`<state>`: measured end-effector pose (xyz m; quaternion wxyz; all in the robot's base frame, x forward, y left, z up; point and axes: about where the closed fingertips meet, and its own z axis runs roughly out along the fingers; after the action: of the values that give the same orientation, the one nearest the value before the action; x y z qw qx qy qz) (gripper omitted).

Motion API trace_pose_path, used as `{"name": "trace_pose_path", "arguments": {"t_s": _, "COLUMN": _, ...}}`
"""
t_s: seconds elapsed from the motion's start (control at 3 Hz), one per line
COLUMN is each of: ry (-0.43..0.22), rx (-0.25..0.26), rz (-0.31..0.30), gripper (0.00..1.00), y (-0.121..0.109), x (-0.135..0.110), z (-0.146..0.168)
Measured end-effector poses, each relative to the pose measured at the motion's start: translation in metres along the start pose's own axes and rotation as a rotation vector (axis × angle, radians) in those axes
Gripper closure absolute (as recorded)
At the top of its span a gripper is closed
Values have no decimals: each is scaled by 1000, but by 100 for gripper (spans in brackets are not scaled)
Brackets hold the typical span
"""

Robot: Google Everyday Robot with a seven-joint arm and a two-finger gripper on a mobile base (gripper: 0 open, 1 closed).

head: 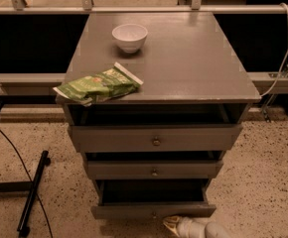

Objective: Close bottom drawer

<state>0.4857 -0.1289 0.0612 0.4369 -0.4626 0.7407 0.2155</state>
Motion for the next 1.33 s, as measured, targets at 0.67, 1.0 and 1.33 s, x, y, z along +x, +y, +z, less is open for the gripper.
{"name": "trace_pose_path", "arguments": {"t_s": 0.67, "ry": -89, "rx": 54, "rz": -62, "gripper": 100, "y": -61, "x": -17, "z": 8}}
{"name": "trace_pose_path", "arguments": {"t_s": 1.0, "ry": -118, "rx": 72, "rz": -88, "gripper": 100, "y": -84, "x": -30, "z": 6}}
{"name": "trace_pose_path", "arguments": {"t_s": 1.33, "ry": -159, "rx": 86, "rz": -113, "gripper": 100, "y": -100, "x": -41, "z": -2}}
